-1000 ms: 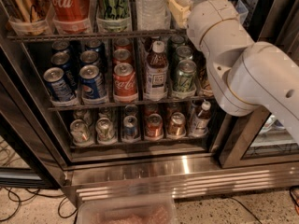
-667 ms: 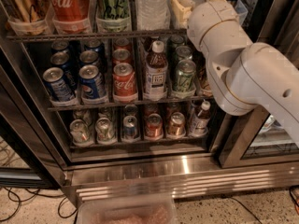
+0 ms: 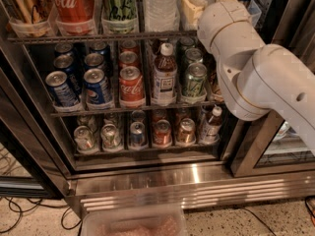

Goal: Pick water bottle from top shelf of fridge

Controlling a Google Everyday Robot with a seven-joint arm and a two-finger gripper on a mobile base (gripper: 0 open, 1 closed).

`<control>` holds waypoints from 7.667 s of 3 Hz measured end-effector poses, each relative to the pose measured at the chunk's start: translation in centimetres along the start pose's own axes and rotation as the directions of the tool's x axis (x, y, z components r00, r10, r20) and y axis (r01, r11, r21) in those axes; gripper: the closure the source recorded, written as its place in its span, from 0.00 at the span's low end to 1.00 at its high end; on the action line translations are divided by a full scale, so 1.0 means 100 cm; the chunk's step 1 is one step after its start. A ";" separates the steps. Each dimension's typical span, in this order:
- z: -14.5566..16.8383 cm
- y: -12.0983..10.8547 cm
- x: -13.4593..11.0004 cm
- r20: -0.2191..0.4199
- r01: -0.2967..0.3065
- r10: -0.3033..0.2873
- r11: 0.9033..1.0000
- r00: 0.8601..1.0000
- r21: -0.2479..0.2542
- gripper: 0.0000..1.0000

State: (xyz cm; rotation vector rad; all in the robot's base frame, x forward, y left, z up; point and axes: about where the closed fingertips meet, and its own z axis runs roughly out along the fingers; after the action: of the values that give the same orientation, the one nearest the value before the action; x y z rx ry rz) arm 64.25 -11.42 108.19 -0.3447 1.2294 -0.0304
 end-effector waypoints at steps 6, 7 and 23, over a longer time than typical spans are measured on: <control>0.023 -0.015 -0.067 -0.021 -0.021 0.021 1.000 1.000 -0.002 1.00; 0.024 -0.016 -0.077 -0.022 -0.017 0.017 1.000 1.000 -0.013 1.00; -0.215 0.083 -0.045 -0.348 -0.455 0.301 0.680 0.888 -0.574 1.00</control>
Offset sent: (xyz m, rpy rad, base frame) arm 0.0244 0.0020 0.0471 0.0419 -0.0143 -0.0138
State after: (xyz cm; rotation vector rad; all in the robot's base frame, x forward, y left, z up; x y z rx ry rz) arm 41.46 -7.86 103.83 -0.6913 1.5010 0.7649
